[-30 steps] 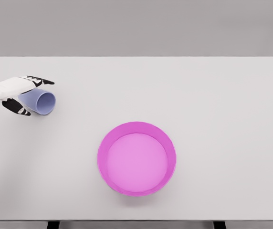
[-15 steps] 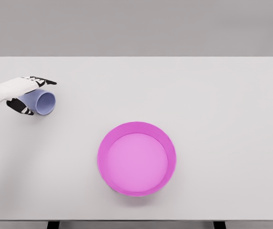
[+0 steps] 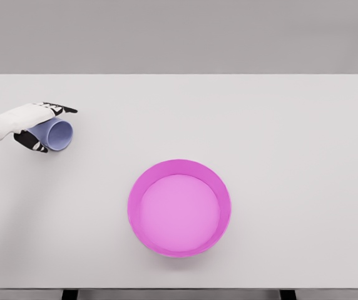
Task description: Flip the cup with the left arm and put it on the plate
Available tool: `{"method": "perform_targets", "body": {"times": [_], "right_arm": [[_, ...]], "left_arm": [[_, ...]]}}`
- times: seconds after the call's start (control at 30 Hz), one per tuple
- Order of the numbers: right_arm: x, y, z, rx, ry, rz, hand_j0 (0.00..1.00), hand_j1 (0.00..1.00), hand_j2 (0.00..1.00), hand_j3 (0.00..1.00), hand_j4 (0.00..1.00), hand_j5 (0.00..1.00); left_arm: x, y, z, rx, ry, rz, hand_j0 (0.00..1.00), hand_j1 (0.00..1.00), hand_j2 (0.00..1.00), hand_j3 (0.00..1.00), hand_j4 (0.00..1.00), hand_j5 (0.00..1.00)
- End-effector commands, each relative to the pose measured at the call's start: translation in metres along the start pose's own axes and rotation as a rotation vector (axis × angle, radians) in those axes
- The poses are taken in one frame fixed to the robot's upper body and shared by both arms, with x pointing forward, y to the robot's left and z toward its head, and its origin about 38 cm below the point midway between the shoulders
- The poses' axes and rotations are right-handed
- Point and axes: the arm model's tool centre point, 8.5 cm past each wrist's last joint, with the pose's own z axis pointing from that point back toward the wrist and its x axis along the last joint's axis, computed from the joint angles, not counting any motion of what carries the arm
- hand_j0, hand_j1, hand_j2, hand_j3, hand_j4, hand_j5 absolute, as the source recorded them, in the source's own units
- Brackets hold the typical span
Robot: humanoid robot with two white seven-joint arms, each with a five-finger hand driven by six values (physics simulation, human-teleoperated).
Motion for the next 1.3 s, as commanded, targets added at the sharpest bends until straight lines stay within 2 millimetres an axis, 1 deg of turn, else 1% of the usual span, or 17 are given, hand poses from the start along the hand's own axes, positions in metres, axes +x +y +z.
{"method": "perform_targets", "body": {"times": [0.0,0.3,0.37,0.47,0.53,0.67,0.83,1.03,1.07,1.27], "right_arm": [[0.001,0.0,0.0,0.0,-0.001,0.001,1.0,1.0,1.0,1.0,1.0,1.0],[0.0,0.0,0.0,0.0,0.0,0.0,1.0,1.0,1.0,1.0,1.0,1.0],[0.0,0.0,0.0,0.0,0.0,0.0,1.0,1.0,1.0,1.0,1.0,1.0],[0.0,0.0,0.0,0.0,0.0,0.0,1.0,1.0,1.0,1.0,1.0,1.0],[0.0,0.0,0.0,0.0,0.0,0.0,1.0,1.0,1.0,1.0,1.0,1.0],[0.001,0.0,0.0,0.0,-0.001,0.001,1.0,1.0,1.0,1.0,1.0,1.0],[0.001,0.0,0.0,0.0,-0.001,0.001,1.0,1.0,1.0,1.0,1.0,1.0],[0.0,0.0,0.0,0.0,0.0,0.0,1.0,1.0,1.0,1.0,1.0,1.0],[0.0,0.0,0.0,0.0,0.0,0.0,1.0,1.0,1.0,1.0,1.0,1.0],[0.001,0.0,0.0,0.0,-0.001,0.001,1.0,1.0,1.0,1.0,1.0,1.0]], "left_arm": [[-0.002,-0.001,0.0,-0.001,0.007,0.008,1.0,1.0,1.0,1.0,1.0,1.0],[-0.005,-0.005,0.0,-0.006,0.017,0.013,1.0,1.0,1.0,1.0,1.0,1.0],[-0.004,-0.005,0.0,-0.006,0.016,0.014,0.91,0.91,0.91,0.91,0.91,0.91],[-0.002,-0.007,-0.002,-0.013,0.009,0.012,0.87,0.87,0.87,0.87,0.87,0.87],[-0.001,-0.005,-0.001,-0.009,0.001,0.012,0.72,0.72,0.72,0.72,0.72,0.72],[0.0,-0.004,-0.001,-0.006,-0.002,0.012,0.69,0.69,0.69,0.69,0.69,0.69],[0.001,0.0,-0.001,0.011,-0.011,0.02,0.69,0.69,0.69,0.69,0.69,0.69],[0.01,0.008,0.0,0.053,-0.059,0.081,0.7,0.7,0.7,0.7,0.7,0.7],[0.011,0.01,0.001,0.07,-0.074,0.12,0.7,0.7,0.7,0.7,0.7,0.7],[0.026,0.019,0.002,0.14,-0.203,0.225,0.7,0.7,0.7,0.7,0.7,0.7]]}}
